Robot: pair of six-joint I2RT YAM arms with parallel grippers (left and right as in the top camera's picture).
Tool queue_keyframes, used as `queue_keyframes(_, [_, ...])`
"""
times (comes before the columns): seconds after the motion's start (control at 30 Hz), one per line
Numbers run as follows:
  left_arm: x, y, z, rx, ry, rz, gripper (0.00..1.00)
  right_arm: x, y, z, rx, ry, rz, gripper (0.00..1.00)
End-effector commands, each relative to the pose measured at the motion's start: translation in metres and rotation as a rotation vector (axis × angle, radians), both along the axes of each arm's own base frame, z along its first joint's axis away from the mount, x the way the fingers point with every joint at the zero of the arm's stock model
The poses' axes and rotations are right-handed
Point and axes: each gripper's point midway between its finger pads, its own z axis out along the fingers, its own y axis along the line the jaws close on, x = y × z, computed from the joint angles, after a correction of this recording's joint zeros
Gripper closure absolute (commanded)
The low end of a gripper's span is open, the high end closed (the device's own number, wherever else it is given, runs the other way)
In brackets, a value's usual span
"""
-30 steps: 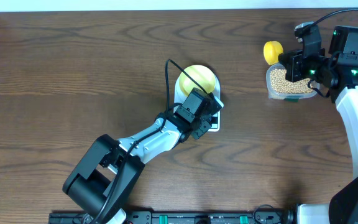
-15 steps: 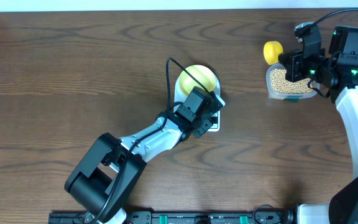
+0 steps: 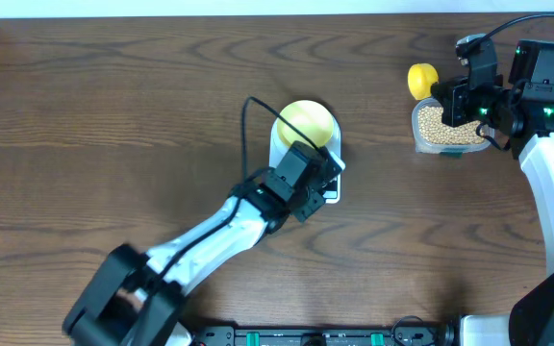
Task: Scoop item into bowl and weigh 50g on scale
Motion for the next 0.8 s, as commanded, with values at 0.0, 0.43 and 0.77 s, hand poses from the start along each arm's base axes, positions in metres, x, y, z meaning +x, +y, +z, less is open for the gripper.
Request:
queue_keyframes(0.0, [0.001,0.000,0.014,-0.024,-0.028,0.010,0.61,0.000,0.007,0.015,-0.005,-0.042,0.033,0.99])
queue_keyframes(0.43, [0.001,0.001,0.013,-0.018,-0.028,0.008,0.39,-0.004,0.008,0.012,-0.002,-0.020,0.033,0.99])
queue_keyframes(0.77, [0.004,0.006,-0.003,0.032,-0.015,0.026,0.14,-0.002,0.005,0.012,-0.024,-0.030,0.032,0.99])
